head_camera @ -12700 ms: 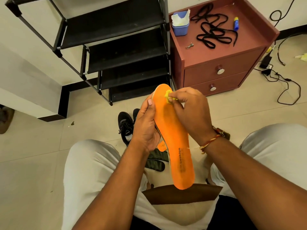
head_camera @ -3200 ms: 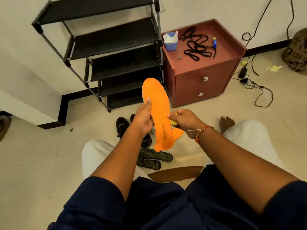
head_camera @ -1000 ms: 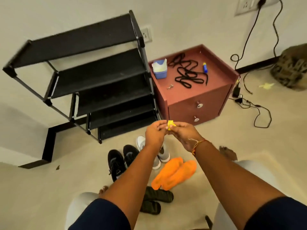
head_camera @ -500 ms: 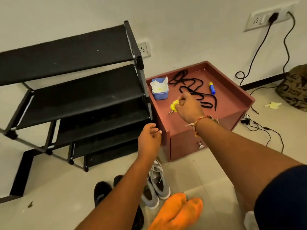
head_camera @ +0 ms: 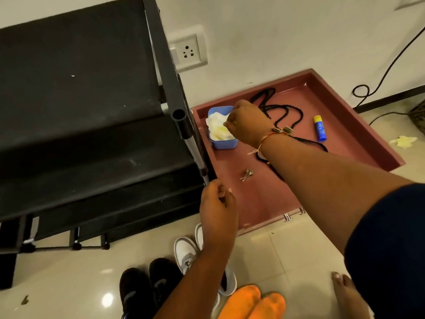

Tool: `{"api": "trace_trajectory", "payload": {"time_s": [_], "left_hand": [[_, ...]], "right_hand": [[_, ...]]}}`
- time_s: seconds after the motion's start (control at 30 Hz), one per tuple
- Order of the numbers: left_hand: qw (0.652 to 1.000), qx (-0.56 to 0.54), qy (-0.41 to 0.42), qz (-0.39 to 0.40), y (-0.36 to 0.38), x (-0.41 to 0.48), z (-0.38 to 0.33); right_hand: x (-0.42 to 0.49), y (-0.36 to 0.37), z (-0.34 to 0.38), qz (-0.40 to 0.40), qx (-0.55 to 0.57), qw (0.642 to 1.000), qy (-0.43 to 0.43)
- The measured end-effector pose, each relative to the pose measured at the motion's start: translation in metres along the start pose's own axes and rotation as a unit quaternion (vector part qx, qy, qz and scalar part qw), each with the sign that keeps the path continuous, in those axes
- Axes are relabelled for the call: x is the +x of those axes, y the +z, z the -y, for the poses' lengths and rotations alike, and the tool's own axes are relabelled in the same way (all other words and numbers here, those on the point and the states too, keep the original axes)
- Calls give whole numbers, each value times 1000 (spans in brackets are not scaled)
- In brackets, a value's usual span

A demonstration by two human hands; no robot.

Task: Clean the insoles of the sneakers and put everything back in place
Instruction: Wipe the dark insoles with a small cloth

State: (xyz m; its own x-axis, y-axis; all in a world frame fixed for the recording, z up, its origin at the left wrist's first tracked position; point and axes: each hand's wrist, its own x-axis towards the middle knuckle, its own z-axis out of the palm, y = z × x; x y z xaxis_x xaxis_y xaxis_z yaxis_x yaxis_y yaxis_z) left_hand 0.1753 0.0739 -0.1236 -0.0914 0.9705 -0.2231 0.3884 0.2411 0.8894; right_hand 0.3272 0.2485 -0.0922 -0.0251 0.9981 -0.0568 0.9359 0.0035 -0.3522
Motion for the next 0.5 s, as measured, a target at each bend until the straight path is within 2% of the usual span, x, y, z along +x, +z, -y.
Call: {"api": "trace_trajectory", "payload": {"time_s": [0.23,0.4,0.5], "left_hand": [[1000,12,-11,-2,6,17,-8],[999,21,-39,27,22,40,-21],[997,53,-39,37,38,56,-32]], "right_hand": [[32,13,-7,121,-58,991,-18],[48,24,-10,106,-6,994,-10],[52,25,-9,116,-27,993,12]]}}
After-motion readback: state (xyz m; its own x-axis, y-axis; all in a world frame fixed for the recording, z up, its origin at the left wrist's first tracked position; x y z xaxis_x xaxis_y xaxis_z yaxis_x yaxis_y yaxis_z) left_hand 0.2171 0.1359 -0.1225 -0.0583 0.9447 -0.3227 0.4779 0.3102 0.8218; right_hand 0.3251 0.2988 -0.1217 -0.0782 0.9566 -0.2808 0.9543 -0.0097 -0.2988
